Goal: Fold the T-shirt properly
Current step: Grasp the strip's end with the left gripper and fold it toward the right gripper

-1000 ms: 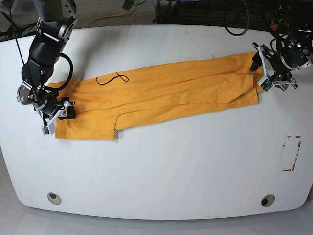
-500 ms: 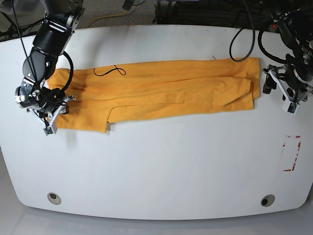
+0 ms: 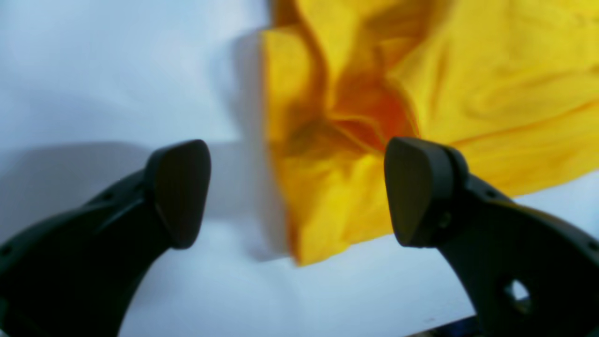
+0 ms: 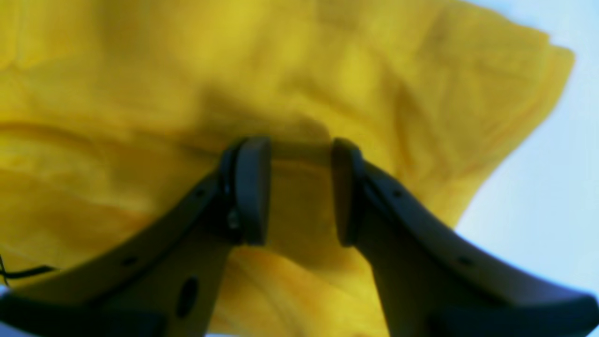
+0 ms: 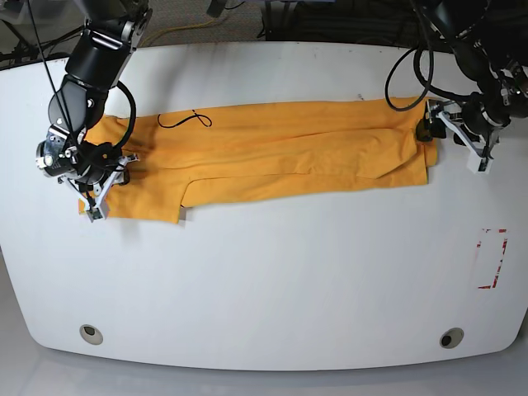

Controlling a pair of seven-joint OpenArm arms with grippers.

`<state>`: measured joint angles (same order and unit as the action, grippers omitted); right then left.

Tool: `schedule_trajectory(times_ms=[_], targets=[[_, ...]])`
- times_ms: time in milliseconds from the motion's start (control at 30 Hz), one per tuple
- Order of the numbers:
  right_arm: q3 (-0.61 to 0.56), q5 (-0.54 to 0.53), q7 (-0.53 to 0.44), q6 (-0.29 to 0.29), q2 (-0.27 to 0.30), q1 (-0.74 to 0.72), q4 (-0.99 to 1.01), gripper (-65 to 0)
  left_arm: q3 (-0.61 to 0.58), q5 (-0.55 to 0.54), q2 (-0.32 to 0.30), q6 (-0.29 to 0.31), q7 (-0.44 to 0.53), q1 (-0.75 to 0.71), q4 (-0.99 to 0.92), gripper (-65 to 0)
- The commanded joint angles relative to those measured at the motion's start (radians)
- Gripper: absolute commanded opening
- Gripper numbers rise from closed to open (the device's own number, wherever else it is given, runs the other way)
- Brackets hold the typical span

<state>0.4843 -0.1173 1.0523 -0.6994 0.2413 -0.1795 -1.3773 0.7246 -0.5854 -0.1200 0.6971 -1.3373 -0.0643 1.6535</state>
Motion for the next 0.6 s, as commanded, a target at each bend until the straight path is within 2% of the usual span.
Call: schedule_trajectory(times_ms=[0,567], targets=[[0.004,-0.009,-0.010,0.001,0.019,-0.012,-0.027,-44.4,0.002,-0.038,-0.008,0.001,0.025,0.016,-0.019,-9.9],[0.006,-0.009,-0.010,0.001,0.003,0.016,-0.029,-44.5,0.002,-0.038,0.061,0.001,0.023,0.074,-0.175,-11.8]])
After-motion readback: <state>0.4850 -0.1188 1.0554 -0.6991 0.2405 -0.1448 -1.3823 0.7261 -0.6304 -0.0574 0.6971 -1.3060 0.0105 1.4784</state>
